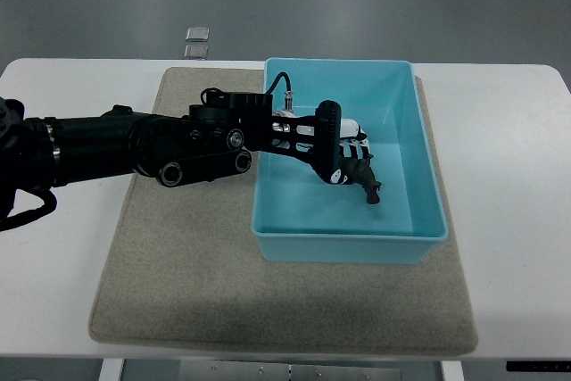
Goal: Place brown hippo in blue box with left hand
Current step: 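Lift the hippo and carry it over the blue box, then open the left hand to release the hippo into the box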
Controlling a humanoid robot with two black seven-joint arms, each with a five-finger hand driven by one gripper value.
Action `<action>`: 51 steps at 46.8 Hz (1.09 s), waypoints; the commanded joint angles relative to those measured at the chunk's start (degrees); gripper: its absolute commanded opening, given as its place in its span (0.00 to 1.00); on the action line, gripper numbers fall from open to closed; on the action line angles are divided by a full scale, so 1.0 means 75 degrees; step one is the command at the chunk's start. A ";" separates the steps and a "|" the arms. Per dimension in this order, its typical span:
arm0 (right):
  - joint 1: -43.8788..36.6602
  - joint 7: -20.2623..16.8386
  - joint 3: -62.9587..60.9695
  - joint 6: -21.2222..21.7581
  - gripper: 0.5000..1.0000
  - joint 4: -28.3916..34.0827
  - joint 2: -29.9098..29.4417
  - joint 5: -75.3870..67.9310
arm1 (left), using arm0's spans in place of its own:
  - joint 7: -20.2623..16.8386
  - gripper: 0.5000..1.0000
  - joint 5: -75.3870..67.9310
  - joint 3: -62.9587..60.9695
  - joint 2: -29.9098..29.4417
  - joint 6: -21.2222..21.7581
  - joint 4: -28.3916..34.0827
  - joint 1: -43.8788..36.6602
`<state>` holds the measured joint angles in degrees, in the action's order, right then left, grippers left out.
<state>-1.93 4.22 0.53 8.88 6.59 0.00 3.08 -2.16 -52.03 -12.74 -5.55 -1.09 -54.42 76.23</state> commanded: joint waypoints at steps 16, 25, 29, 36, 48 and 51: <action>0.0000 0.0000 0.0000 0.0000 0.87 0.0000 0.0000 0.0000 | -0.0110 0.92 0.0058 0.0022 -0.0009 0.0262 -0.0021 -0.0074; 0.0000 0.0000 0.0000 0.0000 0.87 0.0000 0.0000 0.0000 | -0.0134 0.98 0.0175 0.0104 -0.0009 0.0250 -0.0080 -0.0027; 0.0000 0.0000 0.0000 0.0000 0.87 0.0000 0.0000 0.0000 | -0.0146 0.98 0.0187 0.0151 -0.0009 0.0250 -0.0080 -0.0015; 0.0000 0.0000 0.0000 0.0000 0.87 0.0000 0.0000 0.0000 | -0.0146 0.98 0.0187 0.0467 -0.0068 0.0239 -0.0080 0.0032; 0.0000 0.0000 0.0000 0.0000 0.87 0.0000 0.0000 0.0000 | -0.0157 0.99 0.0199 0.1884 -0.0314 0.0274 0.0049 0.0008; 0.0000 0.0000 0.0000 0.0000 0.87 0.0000 0.0000 0.0000 | -0.0157 0.99 0.0222 0.2411 -0.0361 0.0274 0.0131 -0.0039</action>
<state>-1.93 4.22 0.53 8.88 6.59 0.00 3.08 -3.30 -50.53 1.36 -7.87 0.94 -54.01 76.38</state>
